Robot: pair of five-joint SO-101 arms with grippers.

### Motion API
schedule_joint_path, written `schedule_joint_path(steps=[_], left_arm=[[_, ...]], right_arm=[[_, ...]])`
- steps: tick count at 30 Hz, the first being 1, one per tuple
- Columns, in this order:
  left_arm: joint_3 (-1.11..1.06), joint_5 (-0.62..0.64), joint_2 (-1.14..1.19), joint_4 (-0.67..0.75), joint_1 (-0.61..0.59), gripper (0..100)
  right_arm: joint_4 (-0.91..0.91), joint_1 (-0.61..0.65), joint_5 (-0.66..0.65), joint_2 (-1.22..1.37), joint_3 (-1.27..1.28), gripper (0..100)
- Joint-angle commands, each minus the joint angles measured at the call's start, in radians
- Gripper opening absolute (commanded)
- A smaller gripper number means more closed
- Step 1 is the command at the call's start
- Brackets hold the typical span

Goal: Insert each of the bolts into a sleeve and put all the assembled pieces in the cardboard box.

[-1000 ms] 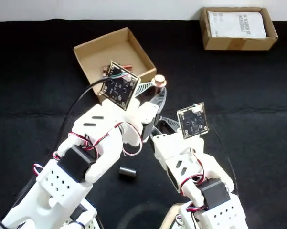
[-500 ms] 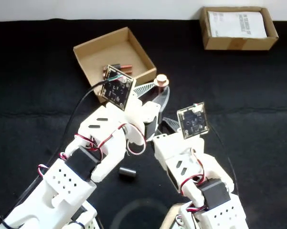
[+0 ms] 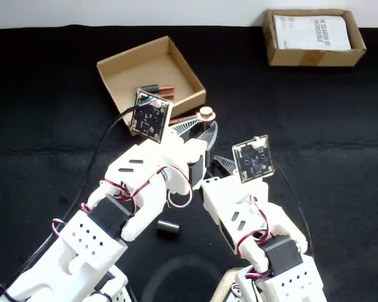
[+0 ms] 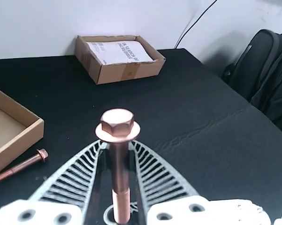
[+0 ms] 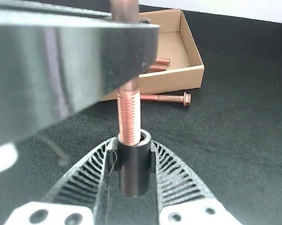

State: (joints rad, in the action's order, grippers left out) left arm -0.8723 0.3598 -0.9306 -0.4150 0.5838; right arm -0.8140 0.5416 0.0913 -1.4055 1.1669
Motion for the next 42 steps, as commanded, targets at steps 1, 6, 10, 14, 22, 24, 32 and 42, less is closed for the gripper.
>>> schedule_joint_path(steps=[1, 6, 10, 14, 22, 24, 32, 42], left_arm=[[0.004, 0.009, -0.019, -0.002, 0.005, 1], [0.002, 0.009, -0.019, 0.002, 0.005, 1], [-0.018, 0.009, -0.018, 0.003, 0.005, 1], [-0.045, 0.009, -0.019, 0.031, 0.005, 1], [-0.05, 0.011, -0.019, 0.029, 0.007, 1], [-0.05, 0.009, -0.019, 0.025, 0.012, 1], [-0.005, 0.005, -0.068, -0.209, 0.016, 5], [0.16, -0.005, -0.131, -0.64, 0.016, 30]], right_arm=[[0.024, -0.013, -0.002, -0.016, -0.044, 0.8], [0.024, -0.013, -0.002, -0.016, -0.044, 0.8], [0.024, -0.012, -0.002, -0.047, -0.044, 0.8], [0.022, -0.01, -0.003, -0.093, -0.044, 0.8], [0.022, -0.01, -0.003, -0.102, -0.039, 0.8], [0.022, -0.01, -0.003, -0.102, -0.039, 0.8], [0.022, -0.012, -0.005, -0.102, -0.038, 0.8], [0.024, -0.012, -0.006, -0.096, -0.042, 0.8]])
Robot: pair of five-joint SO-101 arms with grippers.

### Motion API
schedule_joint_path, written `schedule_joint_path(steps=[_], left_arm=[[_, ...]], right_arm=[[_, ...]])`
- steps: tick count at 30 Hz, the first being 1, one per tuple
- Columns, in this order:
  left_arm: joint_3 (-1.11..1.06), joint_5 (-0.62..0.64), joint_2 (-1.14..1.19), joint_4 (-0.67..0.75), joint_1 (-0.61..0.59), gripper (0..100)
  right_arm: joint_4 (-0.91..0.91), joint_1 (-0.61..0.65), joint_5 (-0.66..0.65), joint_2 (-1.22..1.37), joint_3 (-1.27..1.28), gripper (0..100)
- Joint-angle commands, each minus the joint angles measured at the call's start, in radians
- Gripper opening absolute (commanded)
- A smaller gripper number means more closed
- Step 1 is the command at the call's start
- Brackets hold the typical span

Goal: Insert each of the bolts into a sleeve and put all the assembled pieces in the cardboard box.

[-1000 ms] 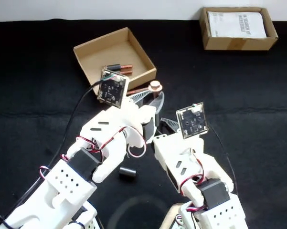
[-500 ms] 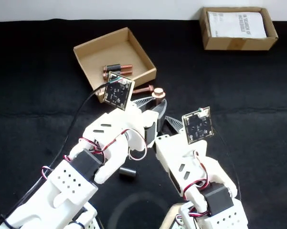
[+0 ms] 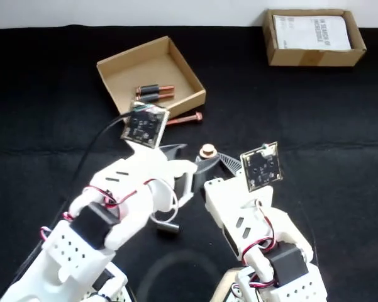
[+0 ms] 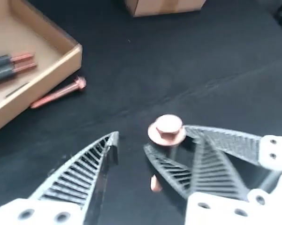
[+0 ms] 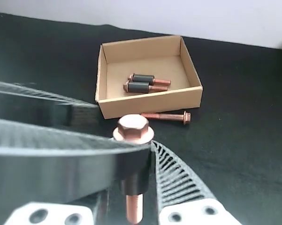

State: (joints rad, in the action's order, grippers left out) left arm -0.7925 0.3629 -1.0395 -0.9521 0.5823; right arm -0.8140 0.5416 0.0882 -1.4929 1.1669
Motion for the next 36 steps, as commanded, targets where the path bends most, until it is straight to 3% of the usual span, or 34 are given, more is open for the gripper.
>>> schedule_joint_path(steps=[1, 7, 15, 23, 29, 36], left_arm=[[0.099, -0.034, -0.022, -0.143, 0.018, 30], [0.2, -0.138, -0.125, -0.272, 0.008, 28], [0.246, -0.262, -0.364, -0.365, -0.016, 0], [0.222, -0.285, -0.585, -0.41, -0.346, 1], [0.081, -0.285, -0.783, -0.428, -0.437, 1], [0.059, -0.282, -0.78, -0.519, -0.59, 1]], right_arm=[[0.025, -0.012, -0.005, 0.002, -0.044, 0.8], [0.11, -0.036, -0.054, 0.148, -0.131, 0.8], [0.222, -0.041, -0.219, 0.55, -0.369, 0.8], [0.259, -0.039, -0.546, 1.044, -0.722, 0.8], [0.26, -0.018, -0.769, 1.395, -0.989, 0.8], [0.26, 0.015, -0.976, 1.762, -1.264, 0.8]])
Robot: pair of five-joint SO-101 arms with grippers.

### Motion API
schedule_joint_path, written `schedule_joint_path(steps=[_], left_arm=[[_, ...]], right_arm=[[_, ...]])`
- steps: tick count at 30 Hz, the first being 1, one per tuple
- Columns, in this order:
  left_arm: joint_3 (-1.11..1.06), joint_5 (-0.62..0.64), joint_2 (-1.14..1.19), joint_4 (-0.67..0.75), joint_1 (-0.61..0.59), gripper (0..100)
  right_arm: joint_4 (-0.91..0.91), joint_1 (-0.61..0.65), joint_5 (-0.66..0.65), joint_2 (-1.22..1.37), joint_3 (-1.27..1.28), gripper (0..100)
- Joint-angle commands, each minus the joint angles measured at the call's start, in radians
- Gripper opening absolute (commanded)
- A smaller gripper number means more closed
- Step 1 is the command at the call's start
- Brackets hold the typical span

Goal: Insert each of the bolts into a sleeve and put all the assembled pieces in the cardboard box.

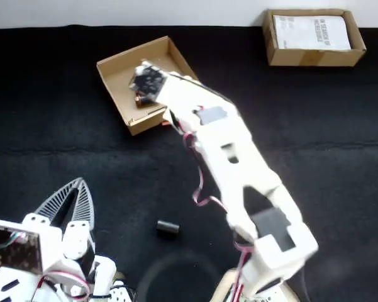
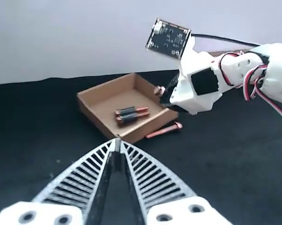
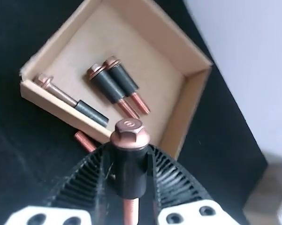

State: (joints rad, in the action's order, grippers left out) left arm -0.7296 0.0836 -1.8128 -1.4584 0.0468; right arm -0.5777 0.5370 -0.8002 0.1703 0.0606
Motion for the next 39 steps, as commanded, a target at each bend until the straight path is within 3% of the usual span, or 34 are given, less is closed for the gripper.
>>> schedule_joint_path(steps=[1, 8, 16, 18, 21, 24, 27, 35, 39], left_arm=[[-0.004, -0.003, -0.007, -0.02, -0.065, 1], [-0.073, -0.005, -0.007, -0.032, -0.156, 1], [-0.139, -0.005, -0.007, -0.032, -0.165, 1], [-0.156, -0.005, -0.007, -0.028, -0.165, 1], [-0.177, -0.005, -0.007, -0.025, -0.162, 1], [-0.197, -0.005, -0.007, -0.025, -0.16, 1], [-0.211, -0.005, -0.007, -0.025, -0.16, 1], [-0.255, -0.002, -0.007, -0.031, -0.16, 1], [-0.303, 0.0, -0.007, -0.026, -0.165, 1]], right_arm=[[0.024, 0.024, -0.124, 0.15, -0.191, 0.8], [0.024, 0.068, -0.344, 0.469, -0.479, 0.8], [0.015, 0.088, -0.436, 0.737, -0.822, 0.8], [-0.05, 0.096, -0.436, 0.745, -0.865, 1.3], [-0.288, 0.108, -0.433, 0.728, -0.941, 5.8], [-0.518, 0.12, -0.353, 0.707, -1.032, 18.2], [-0.633, 0.131, -0.279, 0.702, -1.113, 26.8], [-0.937, 0.124, -0.026, 0.7, -1.566, 27.8], [-1.182, 0.127, 0.095, 0.7, -1.79, 27.8]])
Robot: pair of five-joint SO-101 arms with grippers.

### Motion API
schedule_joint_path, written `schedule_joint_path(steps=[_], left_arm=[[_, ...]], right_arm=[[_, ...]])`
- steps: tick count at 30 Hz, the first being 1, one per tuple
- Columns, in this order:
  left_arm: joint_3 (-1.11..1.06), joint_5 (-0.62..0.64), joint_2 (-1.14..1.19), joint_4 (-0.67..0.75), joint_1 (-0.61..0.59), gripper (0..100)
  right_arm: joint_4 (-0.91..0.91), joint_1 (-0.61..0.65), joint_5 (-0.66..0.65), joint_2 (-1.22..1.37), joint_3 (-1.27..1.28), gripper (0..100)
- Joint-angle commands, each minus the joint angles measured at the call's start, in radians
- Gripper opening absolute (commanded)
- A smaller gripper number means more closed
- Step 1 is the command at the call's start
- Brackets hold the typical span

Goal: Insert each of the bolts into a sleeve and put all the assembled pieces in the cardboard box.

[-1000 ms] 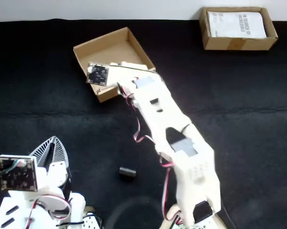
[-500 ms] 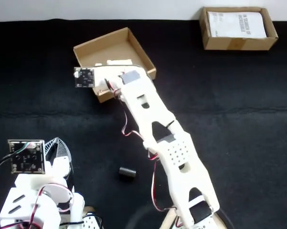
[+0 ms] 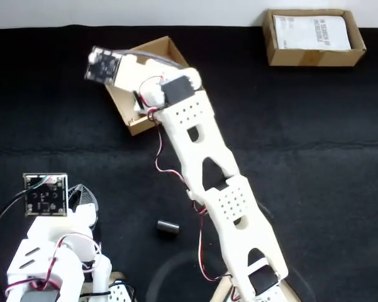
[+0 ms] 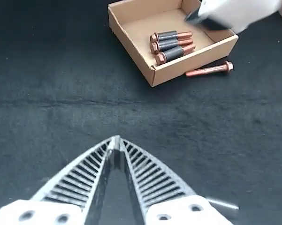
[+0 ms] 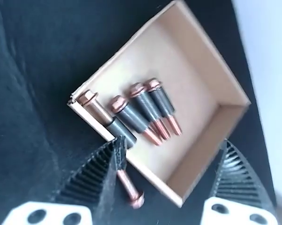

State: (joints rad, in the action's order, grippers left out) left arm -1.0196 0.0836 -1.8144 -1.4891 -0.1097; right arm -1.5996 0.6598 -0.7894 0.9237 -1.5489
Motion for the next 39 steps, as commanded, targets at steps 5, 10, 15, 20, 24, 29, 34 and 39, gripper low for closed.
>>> schedule_joint_path(steps=[5, 10, 15, 20, 24, 29, 34, 39], left_arm=[[-0.031, -0.005, -0.004, 0.006, -0.01, 1], [-0.035, -0.005, -0.004, 0.006, -0.01, 1], [-0.036, -0.002, -0.004, -0.003, -0.01, 1], [-0.038, 0.0, -0.004, -0.003, -0.01, 1], [-0.07, -0.002, -0.004, -0.003, -0.012, 1], [-0.077, -0.003, -0.004, -0.002, -0.077, 1], [-0.077, -0.003, -0.004, -0.002, -0.13, 1], [-0.079, -0.003, -0.004, -0.002, -0.168, 1]], right_arm=[[-0.168, -0.027, 0.333, -0.18, -0.168, 27.8], [-0.168, -0.024, 0.563, -0.466, 0.159, 27.8], [-0.166, 0.024, 0.706, -0.803, 0.645, 27.8], [-0.166, 0.105, 0.766, -1.086, 1.092, 27.8], [-0.166, 0.174, 0.761, -1.254, 1.406, 27.8], [-0.16, 0.271, 0.712, -1.38, 1.75, 27.8], [-0.116, 0.315, 0.454, -1.388, 1.977, 27.8], [0.064, 0.292, 0.416, -1.386, 2.083, 27.8]])
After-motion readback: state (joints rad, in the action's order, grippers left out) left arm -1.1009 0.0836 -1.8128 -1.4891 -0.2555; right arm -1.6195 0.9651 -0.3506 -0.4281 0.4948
